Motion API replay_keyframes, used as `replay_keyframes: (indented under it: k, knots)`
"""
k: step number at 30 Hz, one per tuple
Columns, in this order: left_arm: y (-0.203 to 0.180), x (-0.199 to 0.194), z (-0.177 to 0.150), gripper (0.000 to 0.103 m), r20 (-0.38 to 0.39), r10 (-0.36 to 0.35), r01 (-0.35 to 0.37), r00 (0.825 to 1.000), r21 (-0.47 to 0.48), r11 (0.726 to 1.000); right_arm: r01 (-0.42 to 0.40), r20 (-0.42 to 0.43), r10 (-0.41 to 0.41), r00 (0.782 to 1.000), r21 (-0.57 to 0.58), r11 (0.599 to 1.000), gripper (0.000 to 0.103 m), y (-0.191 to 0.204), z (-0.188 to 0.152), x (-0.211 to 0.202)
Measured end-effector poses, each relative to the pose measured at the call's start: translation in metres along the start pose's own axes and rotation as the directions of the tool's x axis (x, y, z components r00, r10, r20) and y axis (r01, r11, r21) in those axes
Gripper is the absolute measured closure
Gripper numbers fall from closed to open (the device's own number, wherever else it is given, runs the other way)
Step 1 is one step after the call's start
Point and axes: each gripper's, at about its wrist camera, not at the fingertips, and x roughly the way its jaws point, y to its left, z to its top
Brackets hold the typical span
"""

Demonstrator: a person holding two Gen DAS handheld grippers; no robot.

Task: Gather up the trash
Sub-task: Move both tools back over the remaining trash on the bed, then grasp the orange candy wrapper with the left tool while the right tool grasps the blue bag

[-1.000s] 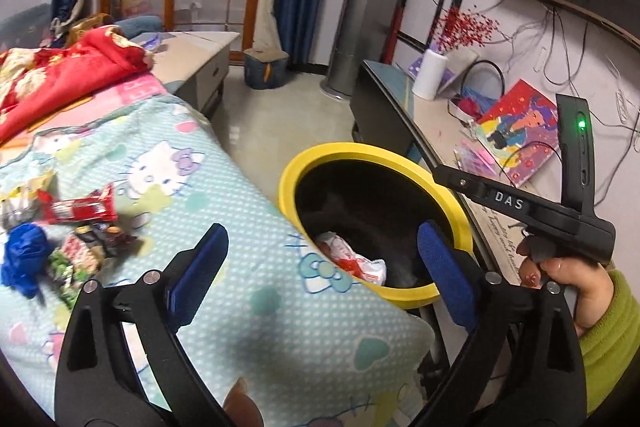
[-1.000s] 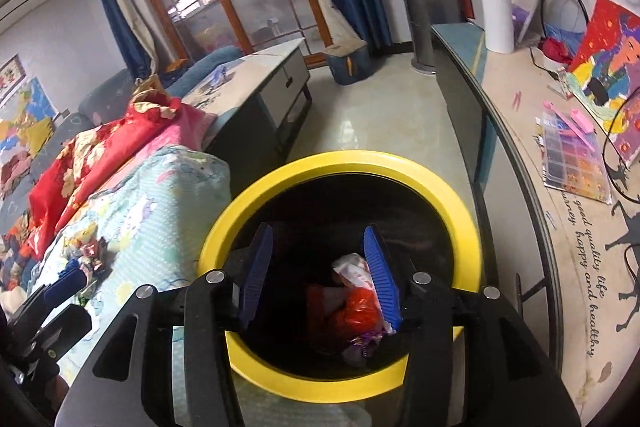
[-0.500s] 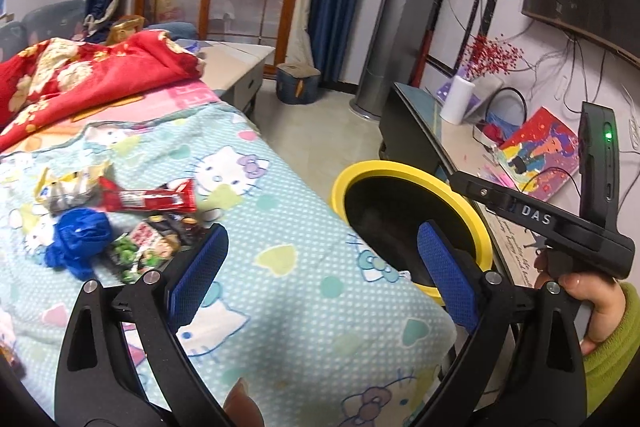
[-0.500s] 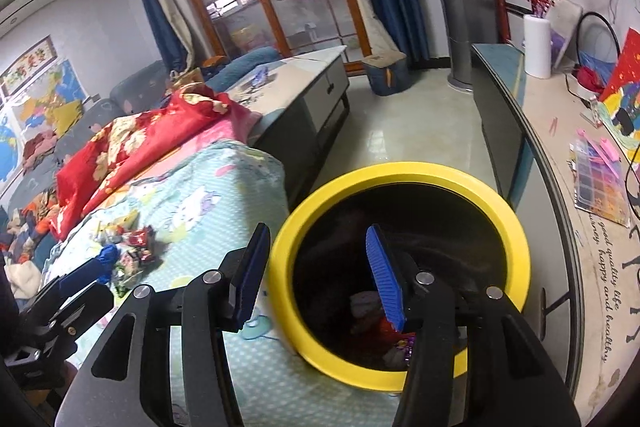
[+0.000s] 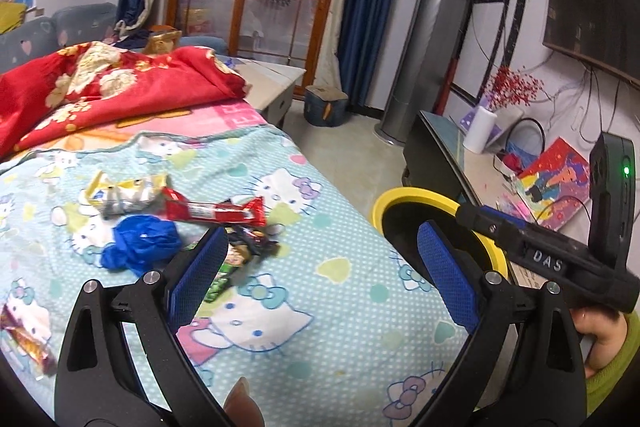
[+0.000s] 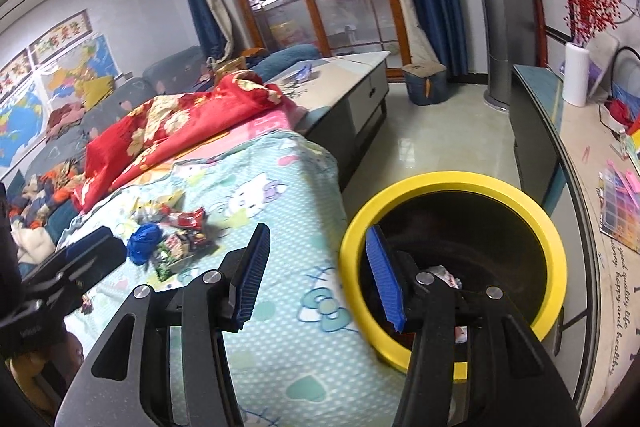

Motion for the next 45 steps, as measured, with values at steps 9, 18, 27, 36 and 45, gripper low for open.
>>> replay_keyframes:
  k: [9, 18, 27, 36, 45]
  knots:
    - [0.028, -0.021, 0.004, 0.016, 0.039, 0.054, -0.053, 0.998, -0.047, 0.997, -0.044, -0.011, 0.043, 0.999, -0.057, 0.997, 0.055, 0.032, -0.002, 0.001]
    - [0.062, -0.04, 0.005, 0.016, 0.056, 0.12, -0.115, 0.991, -0.085, 0.99, -0.106, -0.043, 0.101, 0.994, -0.134, 0.985, 0.055, 0.076, -0.007, 0.01]
    - [0.092, -0.058, 0.004, 0.016, 0.065, 0.201, -0.194, 0.977, -0.097, 0.976, -0.173, -0.082, 0.16, 0.984, -0.204, 0.964, 0.055, 0.116, -0.007, 0.024]
    - [0.135, -0.077, 0.002, 0.016, 0.045, 0.27, -0.259, 0.962, -0.165, 0.952, -0.252, -0.158, 0.217, 0.963, -0.259, 0.932, 0.055, 0.157, -0.01, 0.049]
    - [0.178, -0.092, -0.017, 0.016, -0.028, 0.343, -0.341, 0.939, -0.213, 0.916, -0.295, -0.218, 0.234, 0.947, -0.311, 0.904, 0.055, 0.196, -0.012, 0.079]
